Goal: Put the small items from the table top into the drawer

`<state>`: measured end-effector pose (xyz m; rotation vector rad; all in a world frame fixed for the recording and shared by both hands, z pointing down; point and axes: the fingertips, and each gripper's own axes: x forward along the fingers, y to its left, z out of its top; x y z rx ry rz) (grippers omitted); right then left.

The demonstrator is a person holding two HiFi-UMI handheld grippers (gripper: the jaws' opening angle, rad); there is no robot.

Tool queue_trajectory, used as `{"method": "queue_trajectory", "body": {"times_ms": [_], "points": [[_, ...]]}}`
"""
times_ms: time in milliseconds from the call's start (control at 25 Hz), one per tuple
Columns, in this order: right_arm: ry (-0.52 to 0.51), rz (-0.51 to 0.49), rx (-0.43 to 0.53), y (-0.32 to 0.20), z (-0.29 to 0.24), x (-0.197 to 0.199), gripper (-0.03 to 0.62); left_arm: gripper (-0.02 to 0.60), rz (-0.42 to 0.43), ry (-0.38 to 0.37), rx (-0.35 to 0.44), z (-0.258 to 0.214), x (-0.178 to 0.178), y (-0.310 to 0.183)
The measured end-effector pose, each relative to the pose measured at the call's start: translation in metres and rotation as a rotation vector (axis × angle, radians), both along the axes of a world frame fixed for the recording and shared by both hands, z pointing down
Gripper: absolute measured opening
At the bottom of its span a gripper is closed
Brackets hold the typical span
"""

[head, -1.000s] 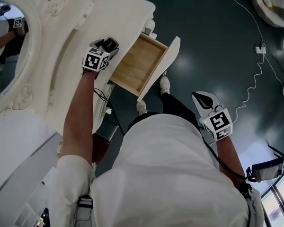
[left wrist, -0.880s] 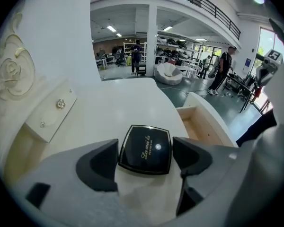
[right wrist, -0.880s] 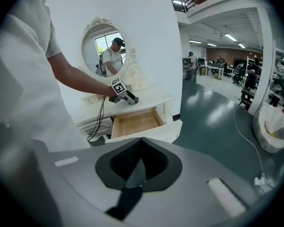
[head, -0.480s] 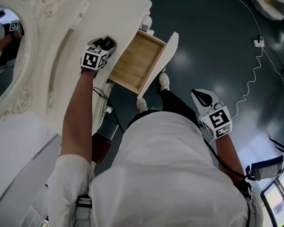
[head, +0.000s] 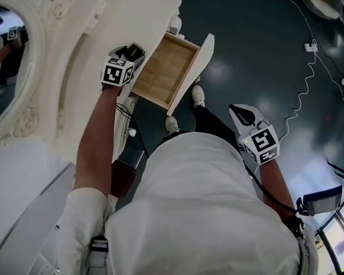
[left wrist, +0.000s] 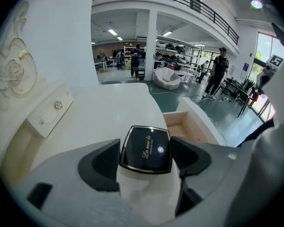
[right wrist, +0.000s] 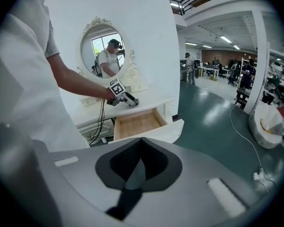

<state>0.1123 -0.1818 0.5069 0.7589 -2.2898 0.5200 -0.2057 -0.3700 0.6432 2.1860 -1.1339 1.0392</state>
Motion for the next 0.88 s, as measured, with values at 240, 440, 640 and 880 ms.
{"method": "queue_trajectory", "body": {"times_ms": [240, 440, 640, 880], "points": [[-0.012, 0.017, 0.009, 0.012, -0.003, -0.003, 0.002, 0.341, 0.032, 0.023, 0.013, -0.010, 0.034, 0.024], [-0.014, 0.032, 0.011, 0.020, -0.001, 0.002, 0.002, 0.341, 0.060, 0.095, 0.014, -0.015, 0.080, 0.043], [-0.009, 0.043, 0.001, 0.022, 0.000, 0.012, 0.002, 0.341, 0.093, 0.133, -0.010, -0.008, 0.124, 0.055], [0.003, 0.045, -0.013, 0.016, 0.005, 0.027, 0.002, 0.341, 0.089, 0.134, -0.040, 0.011, 0.157, 0.056]]}}
